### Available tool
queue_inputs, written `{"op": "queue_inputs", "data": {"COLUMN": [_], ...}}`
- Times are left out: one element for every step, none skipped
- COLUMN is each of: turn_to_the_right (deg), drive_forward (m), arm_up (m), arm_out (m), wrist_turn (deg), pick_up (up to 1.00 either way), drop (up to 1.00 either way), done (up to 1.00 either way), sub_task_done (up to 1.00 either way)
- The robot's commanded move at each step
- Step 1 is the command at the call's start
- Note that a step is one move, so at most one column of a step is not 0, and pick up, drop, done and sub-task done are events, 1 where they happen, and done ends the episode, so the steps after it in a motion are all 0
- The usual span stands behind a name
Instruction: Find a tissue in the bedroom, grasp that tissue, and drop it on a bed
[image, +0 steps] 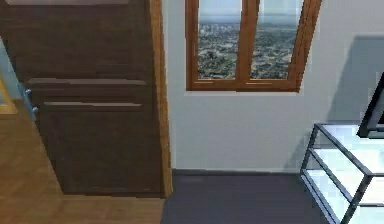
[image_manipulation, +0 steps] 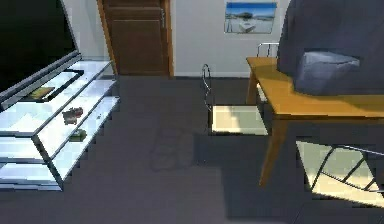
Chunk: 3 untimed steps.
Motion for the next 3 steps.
{"op": "queue_inputs", "data": {"turn_to_the_right": [-45.0, -18.0, 0.0], "drive_forward": [0.00, 0.00, 1.00], "arm_up": [0.00, 0.00, 0.00], "arm_out": [0.00, 0.00, 0.00], "wrist_turn": [0.0, 0.0, 0.0], "pick_up": [0.00, 0.00, 0.00], "drop": [0.00, 0.00, 0.00], "done": [0.00, 0.00, 0.00], "sub_task_done": [0.00, 0.00, 0.00]}}
